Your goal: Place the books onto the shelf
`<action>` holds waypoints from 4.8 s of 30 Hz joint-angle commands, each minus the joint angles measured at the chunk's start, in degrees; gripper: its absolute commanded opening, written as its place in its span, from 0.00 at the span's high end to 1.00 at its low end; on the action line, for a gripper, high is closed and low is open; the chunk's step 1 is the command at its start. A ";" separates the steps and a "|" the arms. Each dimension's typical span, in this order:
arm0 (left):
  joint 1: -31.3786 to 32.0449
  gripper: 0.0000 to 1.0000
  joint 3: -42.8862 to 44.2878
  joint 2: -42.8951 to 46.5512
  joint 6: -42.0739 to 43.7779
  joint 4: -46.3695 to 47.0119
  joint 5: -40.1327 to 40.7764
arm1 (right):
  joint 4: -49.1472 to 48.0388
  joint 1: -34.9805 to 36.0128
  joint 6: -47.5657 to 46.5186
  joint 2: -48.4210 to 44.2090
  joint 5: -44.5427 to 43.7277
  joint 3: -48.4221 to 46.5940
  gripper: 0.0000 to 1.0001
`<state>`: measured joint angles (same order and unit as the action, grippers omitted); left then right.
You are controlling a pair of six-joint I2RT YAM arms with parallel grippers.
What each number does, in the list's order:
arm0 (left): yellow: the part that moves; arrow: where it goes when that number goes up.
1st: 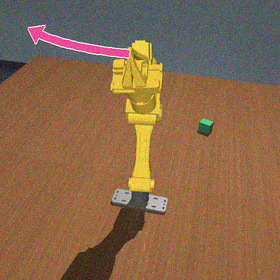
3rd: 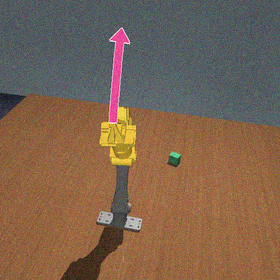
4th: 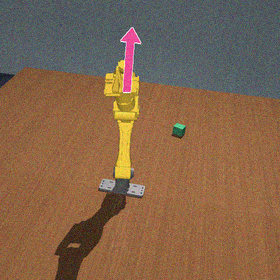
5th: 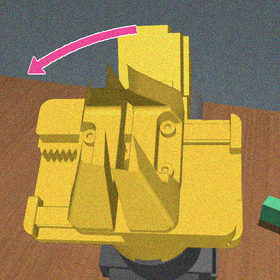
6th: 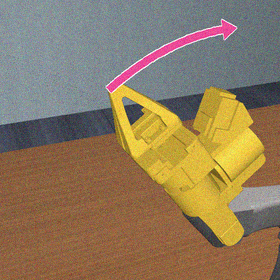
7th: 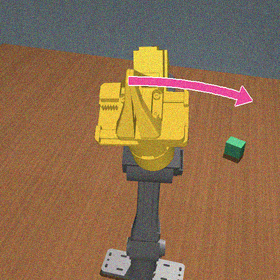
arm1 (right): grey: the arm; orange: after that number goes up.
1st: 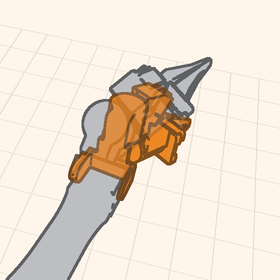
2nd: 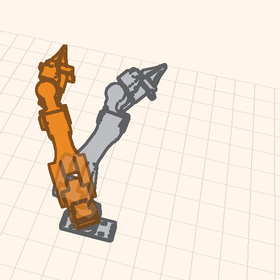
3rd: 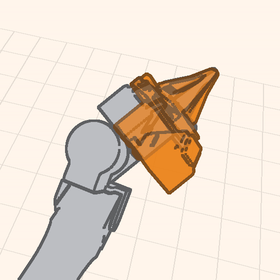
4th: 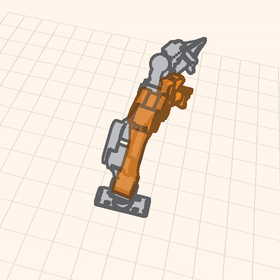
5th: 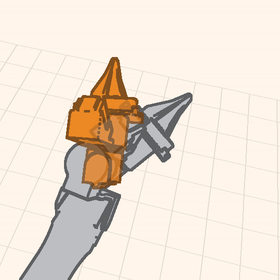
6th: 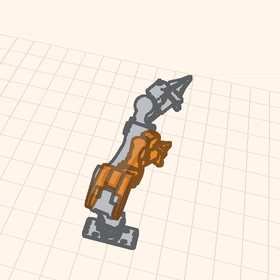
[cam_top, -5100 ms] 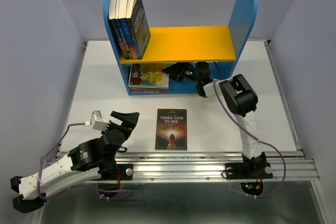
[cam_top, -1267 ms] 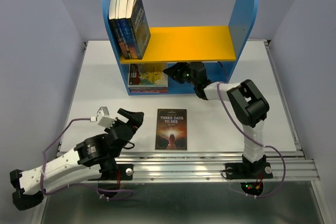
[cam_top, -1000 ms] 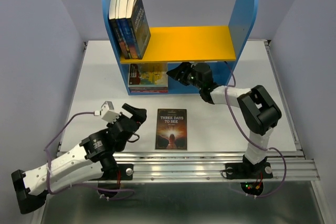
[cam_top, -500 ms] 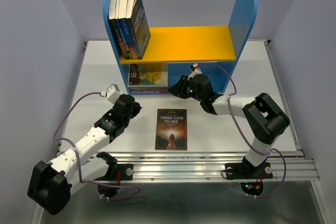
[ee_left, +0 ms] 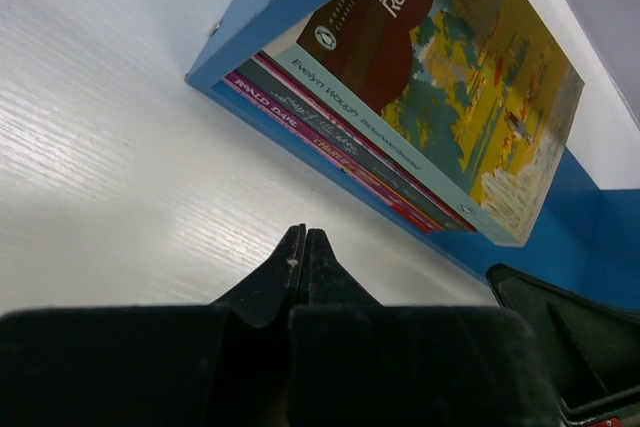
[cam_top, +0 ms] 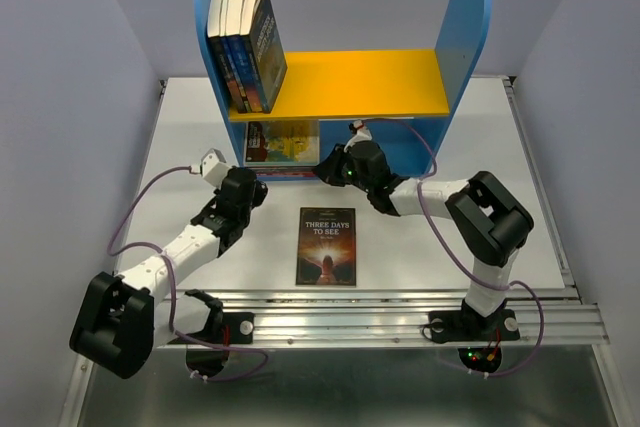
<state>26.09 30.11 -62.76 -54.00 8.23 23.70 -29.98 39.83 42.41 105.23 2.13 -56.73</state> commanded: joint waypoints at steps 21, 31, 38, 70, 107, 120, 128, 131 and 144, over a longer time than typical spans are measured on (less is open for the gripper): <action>-1.74 1.00 -1.28 -7.64 -0.41 18.84 4.42 | -1.49 3.14 -1.90 3.23 -9.69 -5.06 0.87; -1.92 1.00 -0.66 -13.35 -1.11 21.12 3.19 | -1.49 3.67 -2.16 4.28 -10.92 -6.11 0.87; -2.09 1.00 -0.84 -14.58 -2.25 23.94 3.89 | -1.84 3.67 -2.25 4.98 -11.36 -6.55 0.87; -2.36 1.00 1.88 -17.66 -3.66 26.22 7.06 | -2.02 4.20 -4.01 5.51 -13.29 -9.01 0.87; -2.36 1.00 3.38 -19.68 -4.89 27.54 10.22 | -4.65 4.73 -3.57 -0.55 -10.75 -2.69 0.87; -2.44 0.88 -1.29 -5.98 -6.03 13.45 3.30 | -0.80 4.73 -2.51 -7.13 -13.38 2.41 0.81; -2.27 0.13 -3.65 8.96 1.26 1.19 -16.13 | 8.61 4.73 -1.11 -18.29 -11.28 11.81 0.27; -2.27 0.01 -4.00 12.47 4.60 -4.43 -21.58 | 12.65 4.73 0.21 -22.43 -8.11 16.02 0.00; -1.13 0.01 -13.93 14.16 8.21 -4.19 -37.68 | 15.30 4.73 6.63 -30.44 2.70 29.31 0.00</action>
<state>24.36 17.08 -48.07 -47.53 1.74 -9.47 -14.09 43.99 46.85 76.40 1.28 -28.36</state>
